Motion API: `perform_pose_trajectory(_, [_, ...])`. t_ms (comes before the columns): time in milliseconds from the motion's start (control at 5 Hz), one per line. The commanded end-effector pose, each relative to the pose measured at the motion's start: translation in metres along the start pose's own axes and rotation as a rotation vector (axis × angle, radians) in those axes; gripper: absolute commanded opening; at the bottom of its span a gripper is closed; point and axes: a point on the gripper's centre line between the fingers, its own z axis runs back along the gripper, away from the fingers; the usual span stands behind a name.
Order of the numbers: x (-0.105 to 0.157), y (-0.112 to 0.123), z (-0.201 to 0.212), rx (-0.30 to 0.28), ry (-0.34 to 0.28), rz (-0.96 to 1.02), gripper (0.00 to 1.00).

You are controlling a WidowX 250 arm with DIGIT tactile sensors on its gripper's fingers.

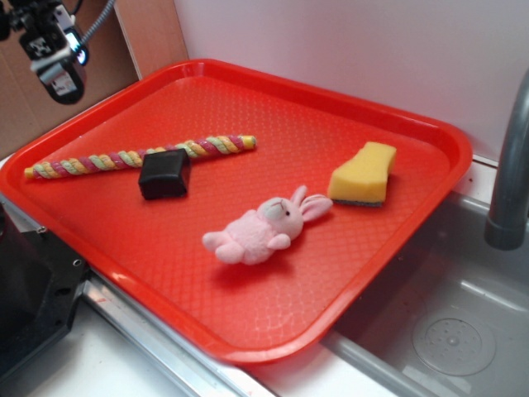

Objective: Grab the multicolored rope.

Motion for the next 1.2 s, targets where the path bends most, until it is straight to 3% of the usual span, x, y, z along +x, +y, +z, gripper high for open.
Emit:
perform_pose_trajectory(0, [0.001, 0.018, -0.046, 0.031, -0.02, -0.131, 1.0])
perform_pose_trajectory(200, [-0.011, 0.024, -0.068, -0.018, -0.027, -0.192, 1.0])
perform_pose_trajectory(600, [-0.025, 0.029, -0.101, -0.038, 0.042, -0.233, 1.0])
perform_pose_trajectory(800, [-0.025, 0.027, -0.106, -0.004, 0.074, -0.219, 0.0])
perform_pose_trajectory(1000, [-0.023, 0.026, -0.108, 0.028, 0.092, -0.229, 0.0])
